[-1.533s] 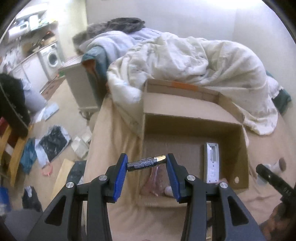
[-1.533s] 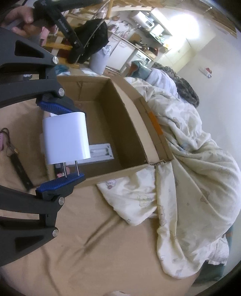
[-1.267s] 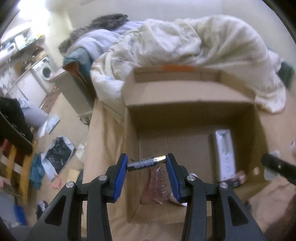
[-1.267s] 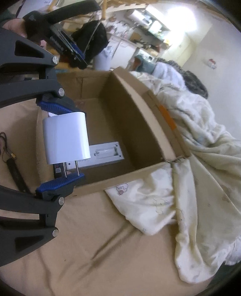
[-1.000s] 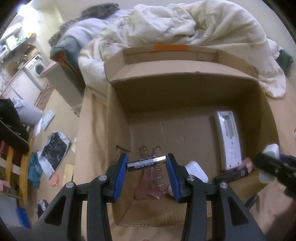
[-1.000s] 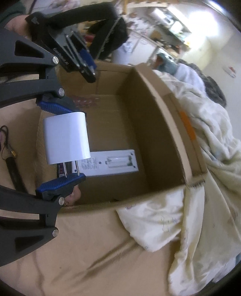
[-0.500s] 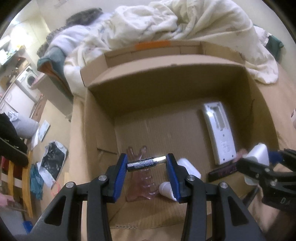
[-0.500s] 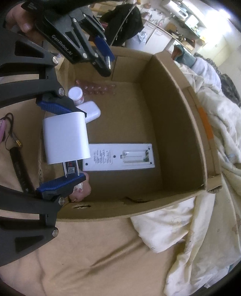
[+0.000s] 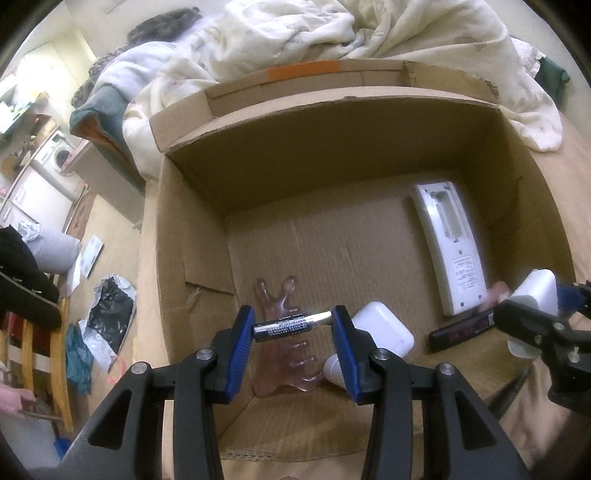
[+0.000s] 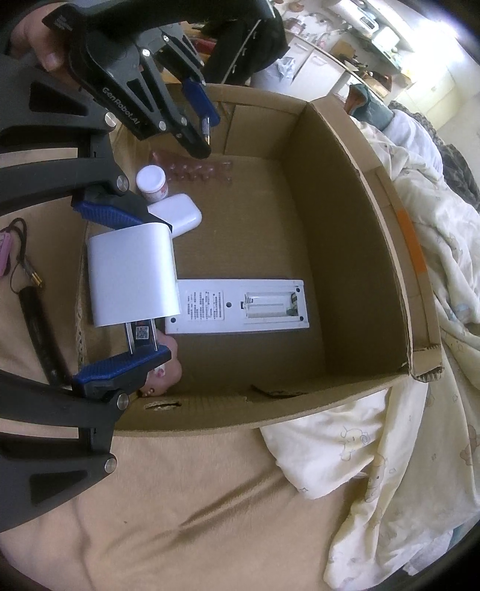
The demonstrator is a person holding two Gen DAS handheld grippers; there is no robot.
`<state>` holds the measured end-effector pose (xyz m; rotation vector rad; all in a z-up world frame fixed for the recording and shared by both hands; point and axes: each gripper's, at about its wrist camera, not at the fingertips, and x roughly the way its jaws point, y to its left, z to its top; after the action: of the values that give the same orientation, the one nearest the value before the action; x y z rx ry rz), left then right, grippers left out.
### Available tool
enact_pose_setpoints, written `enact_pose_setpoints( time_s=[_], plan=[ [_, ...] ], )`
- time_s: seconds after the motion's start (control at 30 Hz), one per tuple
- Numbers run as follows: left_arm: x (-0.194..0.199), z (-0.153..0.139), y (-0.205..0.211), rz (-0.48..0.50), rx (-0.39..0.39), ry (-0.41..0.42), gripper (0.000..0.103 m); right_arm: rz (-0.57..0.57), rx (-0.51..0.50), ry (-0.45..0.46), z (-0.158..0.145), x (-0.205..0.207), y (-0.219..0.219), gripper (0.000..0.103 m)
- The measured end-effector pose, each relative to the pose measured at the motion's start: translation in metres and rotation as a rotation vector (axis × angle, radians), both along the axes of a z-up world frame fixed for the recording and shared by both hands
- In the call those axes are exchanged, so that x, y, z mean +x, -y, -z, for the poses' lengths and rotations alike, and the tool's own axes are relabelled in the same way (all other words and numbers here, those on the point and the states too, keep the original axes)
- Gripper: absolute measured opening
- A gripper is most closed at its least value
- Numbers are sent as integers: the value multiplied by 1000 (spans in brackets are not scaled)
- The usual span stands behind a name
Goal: Organize rigid objects
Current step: 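Carry the battery and adapter over the box and open both grippers inside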
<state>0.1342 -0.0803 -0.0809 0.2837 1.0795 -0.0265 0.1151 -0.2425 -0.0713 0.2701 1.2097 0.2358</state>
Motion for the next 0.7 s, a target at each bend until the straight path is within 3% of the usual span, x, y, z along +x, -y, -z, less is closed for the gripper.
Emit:
enact_pose_setpoints(
  time_s=[0.23,0.37,0.43,0.47,0.5,0.57,0.6,0.63,0.7],
  plan=[
    [-2,2,2,-6,-10,-17,39,11,-48,20,-2,0,0,62],
    [-5,-3,4,3,-7,6,59,19,-77,32,-3,0,-1,63],
    [-6,-6,4,8,-9,20,61,18,-70,46,-5,1,-1,64],
    [-6,-7,4,8,-12,22,65,18,-70,56,-7,1,-1,67],
    [-6,-8,3,4,-24,25,70,22,-73,72,-9,1,-1,77],
    [-6,-10,1,-7,-40,26,72,24,-57,112,-15,-2,0,87],
    [-6,-11,-1,-12,-50,27,75,22,-42,136,-19,-3,1,98],
    [-6,-13,-2,-16,-57,28,78,23,-39,160,-24,-5,2,103],
    [-7,-17,-4,-22,-75,39,85,25,-26,224,-33,-10,3,103]
  ],
)
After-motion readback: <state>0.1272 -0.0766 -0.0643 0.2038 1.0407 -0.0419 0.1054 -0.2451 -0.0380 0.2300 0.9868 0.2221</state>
